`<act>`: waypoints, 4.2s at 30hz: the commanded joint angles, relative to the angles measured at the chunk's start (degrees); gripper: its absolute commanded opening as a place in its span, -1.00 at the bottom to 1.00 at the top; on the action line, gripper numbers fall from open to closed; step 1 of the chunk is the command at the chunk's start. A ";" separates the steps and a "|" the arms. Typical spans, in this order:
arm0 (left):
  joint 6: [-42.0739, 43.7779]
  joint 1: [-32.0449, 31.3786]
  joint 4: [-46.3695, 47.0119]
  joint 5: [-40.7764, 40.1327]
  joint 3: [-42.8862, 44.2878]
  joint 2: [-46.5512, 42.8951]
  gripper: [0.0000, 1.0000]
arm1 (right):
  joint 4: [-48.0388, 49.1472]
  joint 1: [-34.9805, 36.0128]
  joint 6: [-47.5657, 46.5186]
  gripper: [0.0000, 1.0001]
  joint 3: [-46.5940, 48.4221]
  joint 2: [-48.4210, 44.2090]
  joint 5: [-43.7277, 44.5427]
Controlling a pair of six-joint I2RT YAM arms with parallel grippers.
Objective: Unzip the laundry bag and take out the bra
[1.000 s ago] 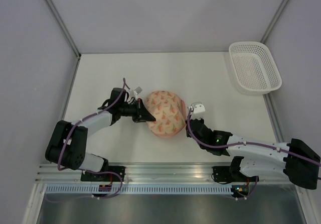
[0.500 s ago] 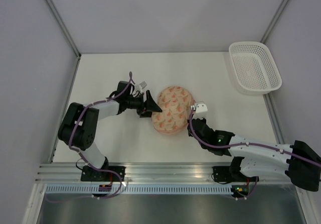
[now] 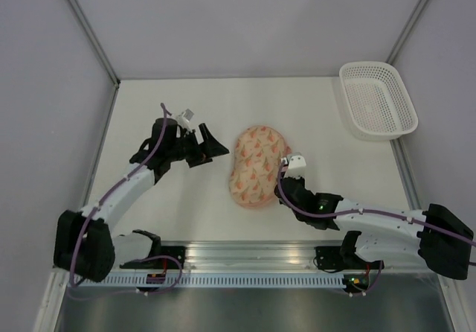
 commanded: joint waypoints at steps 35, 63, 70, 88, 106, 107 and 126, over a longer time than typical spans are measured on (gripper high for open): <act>-38.94 -1.98 -26.99 -19.14 -27.32 -56.43 0.99 | 25.83 5.10 -2.05 -0.99 19.83 25.81 -35.51; -50.19 -6.72 2.78 -29.44 -25.74 -31.74 -0.96 | 25.83 5.10 -4.16 -0.99 17.99 25.46 -35.42; -46.86 -6.11 0.59 -31.81 -23.55 -32.34 -0.96 | 16.98 5.10 -4.69 -0.99 17.81 21.42 -24.37; -39.21 0.91 -4.77 -31.81 -14.93 -34.10 -0.96 | 4.91 -1.75 -3.55 -0.99 13.15 15.44 -11.96; -13.64 13.14 -16.47 -7.12 -3.06 -17.68 -0.96 | 0.25 -9.31 -4.16 -0.99 11.04 12.10 -8.27; -13.19 13.14 -15.95 -6.85 -3.50 -17.41 -0.96 | -0.01 -9.40 -4.07 -0.99 11.13 11.92 -8.26; -21.71 12.62 16.03 -2.63 -8.34 4.55 -0.96 | -7.39 -8.00 -1.79 -0.99 6.38 0.94 -11.87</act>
